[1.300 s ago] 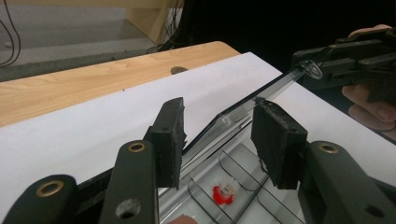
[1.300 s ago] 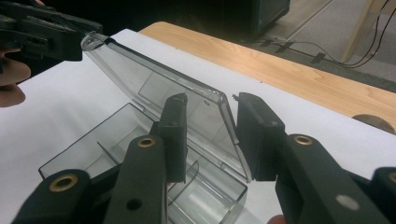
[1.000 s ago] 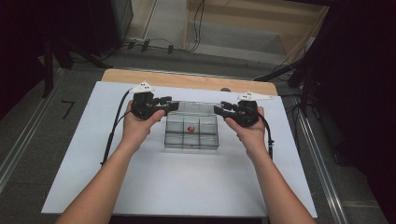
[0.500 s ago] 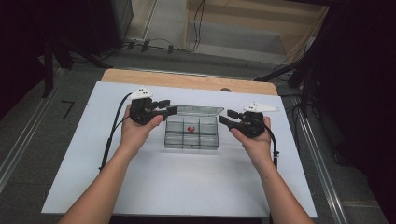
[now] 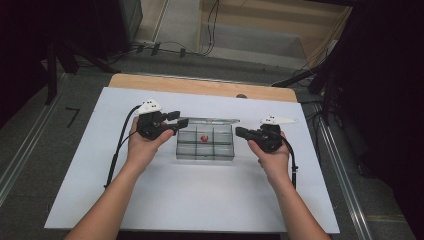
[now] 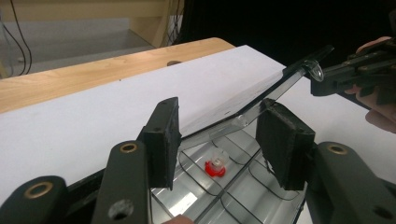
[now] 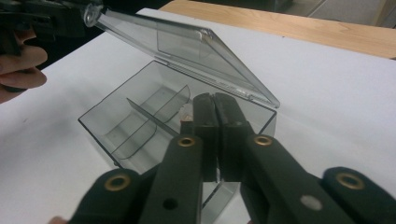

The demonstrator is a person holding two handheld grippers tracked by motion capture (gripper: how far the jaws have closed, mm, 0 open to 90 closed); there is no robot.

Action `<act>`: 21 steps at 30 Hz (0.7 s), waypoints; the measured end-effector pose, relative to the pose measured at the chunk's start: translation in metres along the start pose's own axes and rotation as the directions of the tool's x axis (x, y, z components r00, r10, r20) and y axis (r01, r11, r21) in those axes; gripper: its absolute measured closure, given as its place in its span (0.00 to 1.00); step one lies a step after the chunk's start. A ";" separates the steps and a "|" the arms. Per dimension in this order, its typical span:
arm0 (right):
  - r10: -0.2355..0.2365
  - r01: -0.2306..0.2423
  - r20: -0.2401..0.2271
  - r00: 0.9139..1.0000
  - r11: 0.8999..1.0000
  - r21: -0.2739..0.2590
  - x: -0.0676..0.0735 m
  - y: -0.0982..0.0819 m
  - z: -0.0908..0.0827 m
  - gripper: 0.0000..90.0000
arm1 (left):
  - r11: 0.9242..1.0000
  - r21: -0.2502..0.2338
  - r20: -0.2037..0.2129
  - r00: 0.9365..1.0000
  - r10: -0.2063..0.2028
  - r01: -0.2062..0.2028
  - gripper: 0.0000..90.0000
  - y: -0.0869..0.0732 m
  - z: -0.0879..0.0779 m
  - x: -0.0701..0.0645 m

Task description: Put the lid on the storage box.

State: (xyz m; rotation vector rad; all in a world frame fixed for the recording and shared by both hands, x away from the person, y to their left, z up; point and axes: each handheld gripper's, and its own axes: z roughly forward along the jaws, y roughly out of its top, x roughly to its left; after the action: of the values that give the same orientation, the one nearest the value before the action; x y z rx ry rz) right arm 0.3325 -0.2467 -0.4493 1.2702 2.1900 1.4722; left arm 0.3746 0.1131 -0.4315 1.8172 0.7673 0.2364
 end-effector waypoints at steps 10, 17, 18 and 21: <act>-0.001 0.001 -0.018 1.000 1.000 -0.010 0.003 0.006 -0.003 0.98 | 1.000 0.000 0.006 1.000 -0.021 0.021 0.51 -0.009 -0.004 -0.002; -0.018 0.018 -0.026 1.000 1.000 -0.005 0.007 0.004 -0.004 0.98 | 1.000 -0.008 -0.003 1.000 -0.007 0.007 0.43 -0.012 -0.016 -0.011; -0.022 0.022 -0.021 1.000 1.000 -0.001 0.007 0.003 -0.004 0.98 | 1.000 -0.011 -0.004 1.000 0.000 0.000 0.43 -0.013 -0.019 -0.013; -0.028 0.028 -0.024 0.999 1.000 -0.002 0.008 0.001 -0.005 0.98 | 1.000 -0.019 0.004 1.000 0.002 -0.002 0.47 -0.018 -0.026 -0.017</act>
State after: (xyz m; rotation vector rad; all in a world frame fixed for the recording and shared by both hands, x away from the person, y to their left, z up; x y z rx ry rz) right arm 0.3255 -0.2440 -0.4441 1.2221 2.2117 1.4859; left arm 0.3417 0.1269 -0.4340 1.7997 0.7587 0.2409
